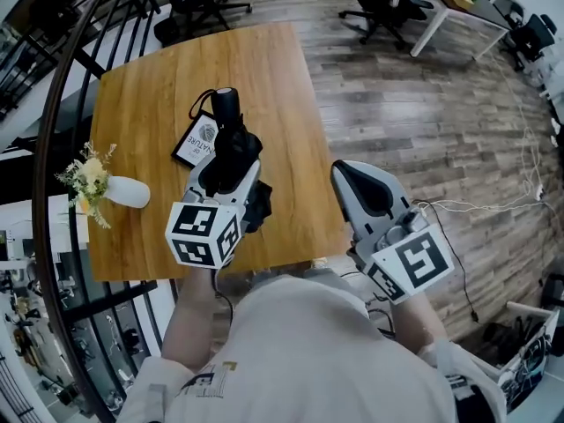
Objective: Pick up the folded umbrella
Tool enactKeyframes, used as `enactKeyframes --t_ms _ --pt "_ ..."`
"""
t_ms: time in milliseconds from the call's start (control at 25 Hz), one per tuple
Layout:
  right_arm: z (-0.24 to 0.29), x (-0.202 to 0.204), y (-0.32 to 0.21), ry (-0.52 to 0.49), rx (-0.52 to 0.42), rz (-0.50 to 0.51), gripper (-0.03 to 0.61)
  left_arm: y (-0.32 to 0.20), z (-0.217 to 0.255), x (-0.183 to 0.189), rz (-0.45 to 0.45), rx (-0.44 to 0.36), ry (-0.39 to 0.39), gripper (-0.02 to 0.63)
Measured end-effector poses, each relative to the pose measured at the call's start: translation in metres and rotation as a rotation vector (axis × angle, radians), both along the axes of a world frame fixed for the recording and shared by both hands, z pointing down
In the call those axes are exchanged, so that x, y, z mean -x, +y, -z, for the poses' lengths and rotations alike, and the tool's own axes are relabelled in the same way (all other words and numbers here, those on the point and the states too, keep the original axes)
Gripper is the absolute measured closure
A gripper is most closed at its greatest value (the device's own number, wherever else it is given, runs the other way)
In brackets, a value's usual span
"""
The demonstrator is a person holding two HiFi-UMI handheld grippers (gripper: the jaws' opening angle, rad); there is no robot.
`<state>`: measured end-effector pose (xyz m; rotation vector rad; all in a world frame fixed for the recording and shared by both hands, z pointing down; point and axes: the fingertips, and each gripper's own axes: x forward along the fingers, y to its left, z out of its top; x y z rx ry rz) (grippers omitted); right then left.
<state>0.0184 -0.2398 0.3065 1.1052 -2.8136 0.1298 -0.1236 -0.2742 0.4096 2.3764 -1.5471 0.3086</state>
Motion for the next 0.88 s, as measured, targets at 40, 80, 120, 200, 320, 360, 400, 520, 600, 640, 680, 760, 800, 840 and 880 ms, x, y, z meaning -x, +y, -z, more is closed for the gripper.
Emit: enactKeyframes --t_ms 40,80,120,200,320,360,400,520,600,640,680,760,800,840,880 --pt "0.014 -0.002 0.001 -0.007 -0.035 -0.006 0.551 0.003 0.017 0.003 0.004 -0.038 -0.007 0.354" --pt "0.028 -0.004 0.002 -0.015 -0.068 -0.013 0.551 0.005 0.034 0.006 0.009 -0.074 -0.017 0.354" --pt "0.042 -0.007 0.003 -0.024 -0.099 -0.022 0.551 0.008 0.050 0.009 0.013 -0.108 -0.026 0.354" --pt "0.067 -0.012 0.005 -0.042 -0.150 -0.038 0.551 0.013 0.081 0.015 0.019 -0.173 -0.037 0.354" --pt "0.094 -0.018 0.007 -0.063 -0.208 -0.056 0.551 0.023 0.123 0.022 0.029 -0.266 -0.037 0.354" --pt "0.101 -0.021 0.008 -0.065 -0.225 -0.061 0.551 0.027 0.136 0.023 0.035 -0.294 -0.036 0.353" --pt "0.106 -0.023 0.010 -0.064 -0.241 -0.067 0.551 0.032 0.148 0.025 0.042 -0.321 -0.034 0.353" --pt "0.116 -0.024 0.020 -0.061 -0.271 -0.077 0.551 0.052 0.176 0.033 0.055 -0.382 -0.030 0.353" --pt "0.119 -0.022 0.028 -0.067 -0.280 -0.080 0.551 0.068 0.189 0.041 0.060 -0.414 -0.026 0.353" --pt "0.120 -0.022 0.030 -0.069 -0.280 -0.079 0.551 0.073 0.195 0.043 0.063 -0.428 -0.023 0.353" --pt "0.120 -0.022 0.029 -0.069 -0.279 -0.077 0.551 0.076 0.200 0.045 0.067 -0.441 -0.020 0.353" --pt "0.119 -0.023 0.024 -0.068 -0.271 -0.070 0.551 0.079 0.207 0.047 0.076 -0.466 -0.015 0.353" --pt "0.116 -0.023 0.023 -0.068 -0.265 -0.065 0.551 0.082 0.209 0.048 0.080 -0.476 -0.014 0.353" --pt "0.113 -0.023 0.025 -0.069 -0.259 -0.058 0.551 0.085 0.209 0.049 0.084 -0.484 -0.012 0.353" --pt "0.110 -0.023 0.027 -0.070 -0.253 -0.051 0.551 0.090 0.208 0.050 0.088 -0.488 -0.010 0.353"
